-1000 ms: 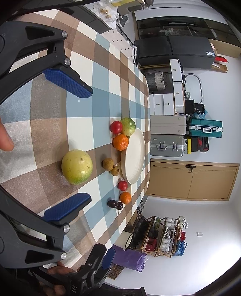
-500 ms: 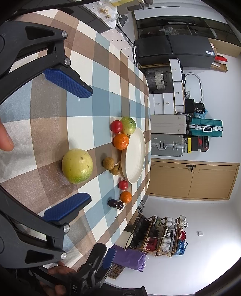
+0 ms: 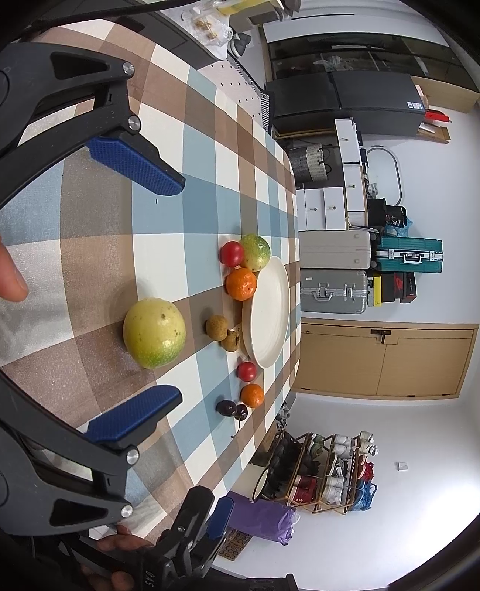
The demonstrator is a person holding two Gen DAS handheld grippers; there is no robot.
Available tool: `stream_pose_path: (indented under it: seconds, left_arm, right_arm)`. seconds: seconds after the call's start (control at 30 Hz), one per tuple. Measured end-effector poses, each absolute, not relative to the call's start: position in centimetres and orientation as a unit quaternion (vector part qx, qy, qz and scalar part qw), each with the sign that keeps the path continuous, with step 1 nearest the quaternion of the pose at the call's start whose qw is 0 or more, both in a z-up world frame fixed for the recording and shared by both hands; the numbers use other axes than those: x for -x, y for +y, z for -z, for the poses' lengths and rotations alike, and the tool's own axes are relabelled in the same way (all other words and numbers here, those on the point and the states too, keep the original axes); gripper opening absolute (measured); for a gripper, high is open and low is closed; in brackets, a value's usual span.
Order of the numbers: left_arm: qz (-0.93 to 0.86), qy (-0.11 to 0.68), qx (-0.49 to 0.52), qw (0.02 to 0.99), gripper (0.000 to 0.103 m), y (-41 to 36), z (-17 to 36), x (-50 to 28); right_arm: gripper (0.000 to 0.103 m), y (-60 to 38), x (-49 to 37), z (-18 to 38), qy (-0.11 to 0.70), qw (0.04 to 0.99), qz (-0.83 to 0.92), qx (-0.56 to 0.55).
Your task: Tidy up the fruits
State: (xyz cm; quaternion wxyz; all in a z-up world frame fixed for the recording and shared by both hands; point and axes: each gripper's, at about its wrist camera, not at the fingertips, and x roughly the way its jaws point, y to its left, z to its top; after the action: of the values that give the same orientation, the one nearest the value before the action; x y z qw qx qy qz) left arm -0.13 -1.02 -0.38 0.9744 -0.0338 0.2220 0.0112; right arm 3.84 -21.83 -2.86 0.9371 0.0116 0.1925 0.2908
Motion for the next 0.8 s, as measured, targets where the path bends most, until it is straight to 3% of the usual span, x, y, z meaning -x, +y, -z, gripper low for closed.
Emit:
stream_pose_path:
  seconds: [0.8]
  left_arm:
    - [-0.018, 0.235, 0.031, 0.971, 0.103, 0.5, 0.2, -0.5]
  right_arm:
    - [0.103, -21.8, -4.4, 1.8, 0.210, 0.938, -0.276, -0.016]
